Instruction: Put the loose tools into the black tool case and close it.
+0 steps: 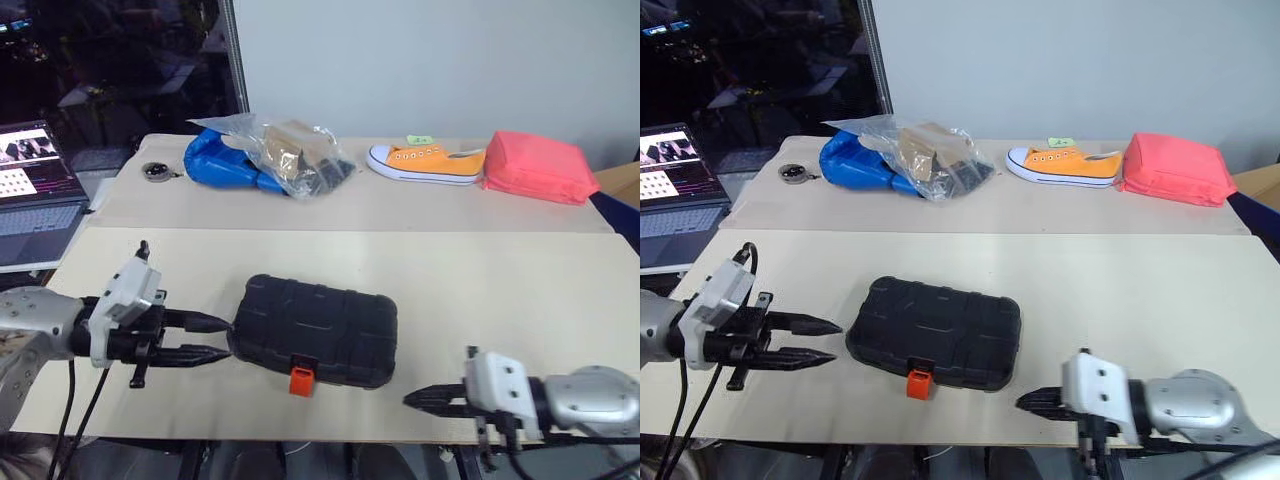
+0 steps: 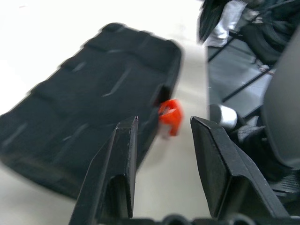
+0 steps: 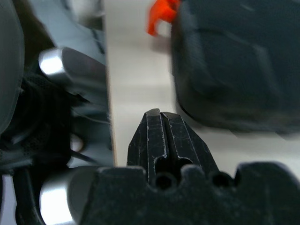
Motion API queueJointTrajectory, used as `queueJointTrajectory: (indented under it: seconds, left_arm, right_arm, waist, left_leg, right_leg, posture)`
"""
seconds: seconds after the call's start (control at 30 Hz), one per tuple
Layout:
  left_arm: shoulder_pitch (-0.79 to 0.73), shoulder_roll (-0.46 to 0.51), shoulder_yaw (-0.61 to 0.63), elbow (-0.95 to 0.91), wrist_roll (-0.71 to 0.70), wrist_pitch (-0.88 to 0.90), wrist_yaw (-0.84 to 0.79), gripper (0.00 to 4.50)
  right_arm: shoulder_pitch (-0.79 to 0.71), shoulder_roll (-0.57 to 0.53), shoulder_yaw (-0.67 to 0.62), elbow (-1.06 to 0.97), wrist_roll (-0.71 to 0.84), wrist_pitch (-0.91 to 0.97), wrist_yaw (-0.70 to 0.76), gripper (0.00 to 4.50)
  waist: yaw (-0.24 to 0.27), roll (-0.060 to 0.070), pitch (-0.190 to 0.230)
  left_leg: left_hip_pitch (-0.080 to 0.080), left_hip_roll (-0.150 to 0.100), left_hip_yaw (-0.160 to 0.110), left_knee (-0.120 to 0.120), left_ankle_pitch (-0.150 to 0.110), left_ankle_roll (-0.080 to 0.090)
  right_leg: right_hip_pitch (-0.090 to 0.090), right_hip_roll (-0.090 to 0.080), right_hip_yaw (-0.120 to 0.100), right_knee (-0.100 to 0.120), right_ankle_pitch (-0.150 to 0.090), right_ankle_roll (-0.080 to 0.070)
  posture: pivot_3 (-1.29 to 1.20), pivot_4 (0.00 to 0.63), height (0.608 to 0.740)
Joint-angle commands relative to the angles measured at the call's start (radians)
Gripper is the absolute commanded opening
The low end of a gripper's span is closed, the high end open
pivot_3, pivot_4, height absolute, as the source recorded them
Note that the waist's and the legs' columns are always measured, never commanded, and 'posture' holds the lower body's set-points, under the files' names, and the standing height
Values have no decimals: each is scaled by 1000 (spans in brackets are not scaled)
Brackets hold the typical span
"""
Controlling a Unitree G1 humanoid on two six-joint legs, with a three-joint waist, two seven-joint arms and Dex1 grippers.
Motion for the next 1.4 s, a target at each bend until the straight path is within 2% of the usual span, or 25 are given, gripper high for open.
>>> queueJointTrajectory:
  seconds: [0.03, 0.17, 0.4, 0.5, 0.67, 0.77, 0.87, 0.9, 0.93, 0.97, 1.07, 1.17, 1.2, 1.4]
  left_arm:
    - [37, -2, 30, -81, -16, -10, 8, 1920]
    - [89, -12, 51, -135, -23, -7, 28, 1920]
    - [145, -45, 81, -203, -30, 12, 119, 1920]
    - [145, -67, 72, -227, -29, 14, 178, 1920]
    - [93, -95, 26, -241, -35, 34, 281, 1920]
    - [34, -118, -24, -245, -40, 58, 353, 1920]
    - [-24, -141, -83, -229, -6, 57, 404, 1920]
    - [-42, -152, -97, -217, 1, 55, 421, 1920]
    - [-60, -163, -111, -200, 8, 54, 438, 1920]
    - [-75, -171, -123, -185, 20, 53, 450, 1920]
    - [-98, -180, -156, -162, 34, 48, 446, 2638]
    - [-151, -221, -232, -110, 83, 32, 465, 3706]
    - [-159, -228, -257, -98, 106, 21, 461, 4071]
    - [-182, -262, -361, 37, 219, -29, 443, 4071]
  right_arm:
    - [-90, 28, 123, 6, -80, 70, -75, 66]
    - [-164, 81, 193, 79, -162, 117, -159, 66]
    - [-307, 267, 148, 197, -150, 255, -341, 66]
    - [-411, 357, 144, 259, -163, 320, -432, 66]
    - [-646, 513, 192, 484, -252, 360, -586, 66]
    - [-758, 563, 200, 617, -263, 329, -590, 66]
    - [-796, 494, 218, 651, -257, 305, -471, 66]
    - [-789, 459, 216, 640, -259, 290, -439, 605]
    - [-774, 430, 199, 617, -246, 294, -412, 681]
    - [-758, 406, 181, 591, -227, 302, -388, 1104]
    - [-702, 342, 144, 485, -135, 380, -300, 2107]
    - [-619, 331, 76, 312, 31, 507, -252, 3065]
    - [-605, 345, 66, 276, 62, 538, -266, 3166]
    - [-582, 458, 156, 201, 60, 610, -408, 3166]
  waist:
    - [2, 0, 0]
    - [5, -1, 0]
    - [-1, -2, 1]
    - [-3, -2, 1]
    - [-7, -1, 1]
    - [-8, -1, 1]
    - [-6, -1, 1]
    - [-4, -1, 1]
    - [3, 0, 1]
    - [8, 0, 1]
    - [11, 0, 1]
    - [9, 0, 1]
    - [6, 0, 1]
    - [-9, 0, 1]
  left_leg:
    - [-1, 0, 0, 0, 0, 0]
    - [-2, -1, 0, 0, 0, 0]
    - [-1, -1, 0, 0, 0, 0]
    - [0, 0, 0, -1, 0, 0]
    - [-1, 0, 0, -1, 0, 0]
    - [-3, -1, 0, -2, 0, 0]
    - [-9, -2, 0, -1, 0, 0]
    - [-11, -2, 0, -1, -1, 1]
    - [-13, -2, 0, -1, -2, 2]
    - [-16, -3, 0, -1, -3, 3]
    - [-19, -3, -1, -1, -5, 4]
    - [-19, -3, -2, -1, -6, 5]
    - [-19, -2, -2, -1, -6, 5]
    - [-13, -3, -2, 1, -4, 5]
  right_leg:
    - [-1, 0, 0, 0, 0, 0]
    - [-1, -1, 0, -1, -1, 0]
    - [-1, -1, 0, 0, -1, -1]
    - [-1, 0, 0, 1, 0, -2]
    - [-2, 1, 0, 1, 0, -3]
    - [-4, 2, 0, 1, 2, -6]
    - [-9, 1, 0, 1, 4, -9]
    - [-11, 1, 0, 0, 4, -8]
    - [-12, 1, 0, 0, 4, -8]
    - [-14, 0, 0, 0, 4, -7]
    - [-17, 0, -1, 0, 3, -7]
    - [-17, 1, -1, -1, 3, -7]
    - [-16, 1, -1, 0, 3, -7]
    - [-12, 3, 0, 1, 2, -5]
  posture:
    - [0, 150, 740]
    - [0, 150, 740]
    - [0, 150, 740]
    - [0, 150, 740]
    - [0, 150, 740]
    - [0, 150, 740]
    - [0, 150, 740]
    - [0, 150, 740]
    - [0, 150, 740]
    - [0, 150, 740]
    - [0, 150, 740]
    - [0, 150, 740]
    - [0, 150, 740]
    - [0, 150, 740]
